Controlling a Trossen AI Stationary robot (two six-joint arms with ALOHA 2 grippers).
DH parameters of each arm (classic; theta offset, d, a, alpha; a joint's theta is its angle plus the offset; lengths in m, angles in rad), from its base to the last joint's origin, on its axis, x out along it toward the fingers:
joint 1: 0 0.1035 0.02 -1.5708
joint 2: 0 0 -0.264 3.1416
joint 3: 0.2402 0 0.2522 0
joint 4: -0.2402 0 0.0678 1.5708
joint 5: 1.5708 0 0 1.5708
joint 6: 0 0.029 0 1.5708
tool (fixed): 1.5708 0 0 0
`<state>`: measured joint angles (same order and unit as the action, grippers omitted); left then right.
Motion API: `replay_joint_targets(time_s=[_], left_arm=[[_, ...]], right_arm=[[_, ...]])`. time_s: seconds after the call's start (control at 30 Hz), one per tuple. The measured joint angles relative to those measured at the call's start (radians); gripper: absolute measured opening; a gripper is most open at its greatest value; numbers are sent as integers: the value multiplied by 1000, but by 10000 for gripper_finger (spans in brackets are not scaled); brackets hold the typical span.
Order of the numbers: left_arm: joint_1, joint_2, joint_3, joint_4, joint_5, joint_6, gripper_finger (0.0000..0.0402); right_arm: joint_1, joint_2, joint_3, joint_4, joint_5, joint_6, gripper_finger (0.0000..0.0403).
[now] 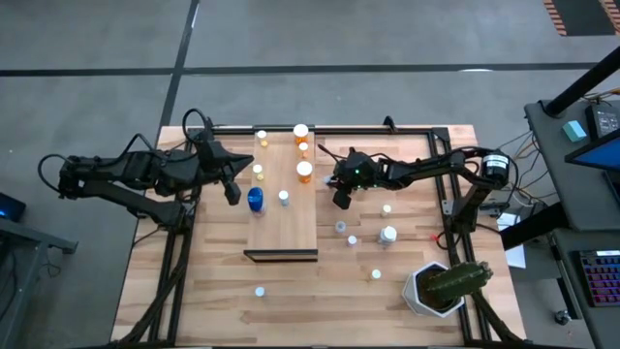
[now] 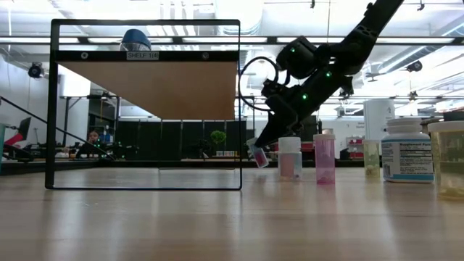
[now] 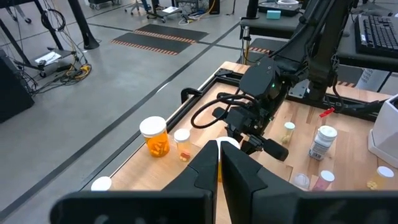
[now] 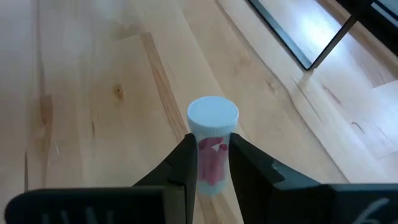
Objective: Pick and place medicine bottles onto shelf by color
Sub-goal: Put the top blue capsule bottle on the shelf
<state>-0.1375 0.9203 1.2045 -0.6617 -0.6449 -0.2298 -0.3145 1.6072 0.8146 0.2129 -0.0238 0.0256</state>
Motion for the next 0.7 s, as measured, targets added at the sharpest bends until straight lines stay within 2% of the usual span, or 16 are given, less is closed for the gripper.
replay_joint_targets(time_s=[0.33, 0.53, 0.7], left_arm=[[1, -1, 0, 0, -17, 5, 1], [1, 0, 0, 0, -17, 5, 1], [1, 0, 0, -1, -18, 9, 1]], right_arm=[[0, -40, 0, -7, -2, 2, 72], [0, -62, 0, -195, -2, 6, 72], [0, -66, 0, -237, -3, 2, 72]])
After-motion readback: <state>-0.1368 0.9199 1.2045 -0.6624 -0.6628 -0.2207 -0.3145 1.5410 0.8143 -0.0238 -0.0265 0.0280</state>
